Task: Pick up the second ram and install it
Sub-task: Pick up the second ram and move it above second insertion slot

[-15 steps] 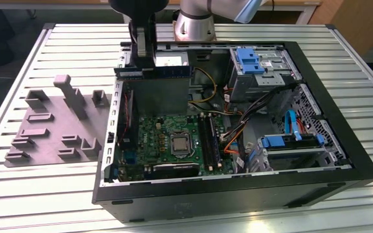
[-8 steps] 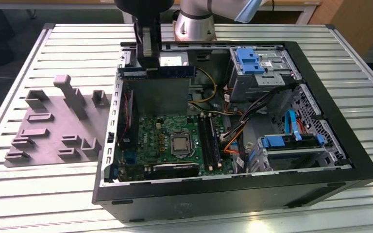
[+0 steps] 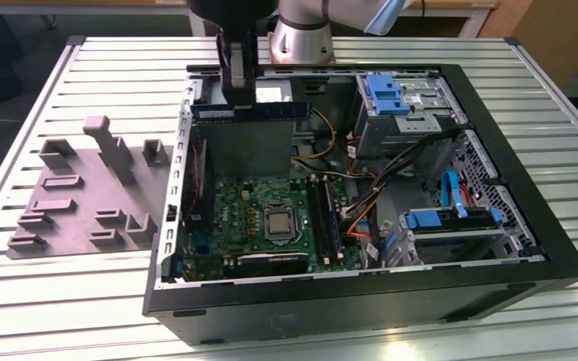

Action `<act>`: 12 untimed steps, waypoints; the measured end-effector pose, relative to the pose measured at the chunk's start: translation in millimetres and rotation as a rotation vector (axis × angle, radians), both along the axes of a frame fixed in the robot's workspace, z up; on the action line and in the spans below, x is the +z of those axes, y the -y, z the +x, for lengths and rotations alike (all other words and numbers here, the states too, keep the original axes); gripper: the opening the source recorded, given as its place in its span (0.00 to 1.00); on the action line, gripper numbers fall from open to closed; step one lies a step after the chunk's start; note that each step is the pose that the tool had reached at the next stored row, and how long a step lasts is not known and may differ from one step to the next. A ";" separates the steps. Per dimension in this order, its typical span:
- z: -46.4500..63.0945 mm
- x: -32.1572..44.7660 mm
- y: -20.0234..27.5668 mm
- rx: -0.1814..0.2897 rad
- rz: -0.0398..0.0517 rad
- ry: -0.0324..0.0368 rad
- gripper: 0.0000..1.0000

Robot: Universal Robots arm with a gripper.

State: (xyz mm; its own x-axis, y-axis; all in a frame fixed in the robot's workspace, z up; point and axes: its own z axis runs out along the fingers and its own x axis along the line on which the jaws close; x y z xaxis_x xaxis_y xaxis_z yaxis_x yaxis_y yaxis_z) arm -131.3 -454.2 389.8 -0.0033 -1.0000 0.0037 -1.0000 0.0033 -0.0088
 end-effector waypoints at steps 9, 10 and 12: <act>9.6 0.1 0.0 0.000 -0.0001 -0.0001 0.14; 10.6 0.0 0.0 0.000 -0.0001 0.0000 0.14; 12.7 0.1 0.0 0.000 -0.0001 -0.0001 0.14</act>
